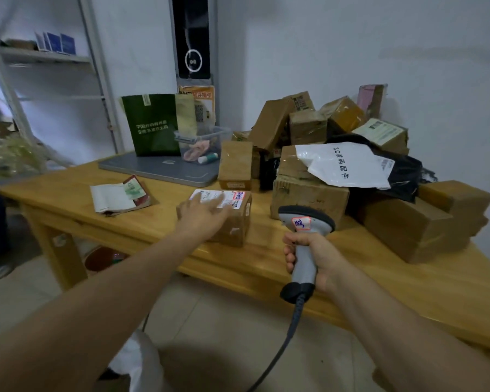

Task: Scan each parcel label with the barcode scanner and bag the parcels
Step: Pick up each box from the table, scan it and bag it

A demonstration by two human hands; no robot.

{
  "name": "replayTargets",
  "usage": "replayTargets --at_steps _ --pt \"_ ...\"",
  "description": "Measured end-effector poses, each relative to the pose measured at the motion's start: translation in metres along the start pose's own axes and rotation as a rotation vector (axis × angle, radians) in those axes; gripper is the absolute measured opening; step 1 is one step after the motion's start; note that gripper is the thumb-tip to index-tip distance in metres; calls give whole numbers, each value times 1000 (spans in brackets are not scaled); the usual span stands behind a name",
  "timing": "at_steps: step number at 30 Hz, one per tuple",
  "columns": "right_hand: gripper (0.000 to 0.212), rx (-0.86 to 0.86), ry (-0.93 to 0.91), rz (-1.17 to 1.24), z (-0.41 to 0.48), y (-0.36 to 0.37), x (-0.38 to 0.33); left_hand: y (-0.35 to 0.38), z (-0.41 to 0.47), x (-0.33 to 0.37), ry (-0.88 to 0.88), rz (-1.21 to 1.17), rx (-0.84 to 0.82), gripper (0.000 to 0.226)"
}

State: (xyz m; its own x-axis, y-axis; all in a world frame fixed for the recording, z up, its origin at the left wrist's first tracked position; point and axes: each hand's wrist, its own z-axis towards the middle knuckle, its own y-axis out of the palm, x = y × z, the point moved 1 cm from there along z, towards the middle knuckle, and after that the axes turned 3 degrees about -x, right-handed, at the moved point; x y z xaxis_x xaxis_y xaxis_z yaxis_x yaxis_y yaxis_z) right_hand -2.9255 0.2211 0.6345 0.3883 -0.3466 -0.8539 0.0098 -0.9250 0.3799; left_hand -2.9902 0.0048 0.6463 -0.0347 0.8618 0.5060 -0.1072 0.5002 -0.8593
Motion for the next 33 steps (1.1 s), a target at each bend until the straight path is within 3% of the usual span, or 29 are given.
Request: replayTargets --at_steps 2,4,6,9,11,13,15,17,19,23,26,27,30,33 --pt "6 -4 -4 -12 -3 3 0 14 -5 7 30 42 -54 67" --pt "6 -6 -6 -24 -6 6 -1 12 -3 8 40 37 21 67" --pt "6 -6 -6 -30 -8 7 -1 3 0 2 57 35 115 47" --pt "9 -7 -1 -31 -7 9 1 -16 0 -6 -7 -46 116 19" --pt "12 -13 5 -30 -4 14 3 -19 -3 -7 -13 -79 163 31" --pt "11 -20 11 -25 -1 19 5 -12 -6 -2 66 28 182 63" --pt "8 -25 18 -22 2 24 7 1 -11 8 80 193 38 82" --pt "9 -30 26 -26 4 26 11 13 -10 12 77 281 -27 76" --pt "13 -30 22 -31 5 24 12 12 -7 10 121 265 38 61" --pt "15 -26 14 -8 9 19 9 -12 -17 -6 105 64 21 49" --pt "12 8 -10 1 16 28 7 -19 -30 -27 54 -290 55 25" --pt "14 26 -34 7 20 32 8 -19 -33 -31 -6 -473 93 22" --pt "27 48 -88 7 28 51 12 -15 -45 -30 -312 -777 176 47" --pt "36 -9 -66 -26 29 70 23 -9 -58 -27 -582 -1101 -86 27"
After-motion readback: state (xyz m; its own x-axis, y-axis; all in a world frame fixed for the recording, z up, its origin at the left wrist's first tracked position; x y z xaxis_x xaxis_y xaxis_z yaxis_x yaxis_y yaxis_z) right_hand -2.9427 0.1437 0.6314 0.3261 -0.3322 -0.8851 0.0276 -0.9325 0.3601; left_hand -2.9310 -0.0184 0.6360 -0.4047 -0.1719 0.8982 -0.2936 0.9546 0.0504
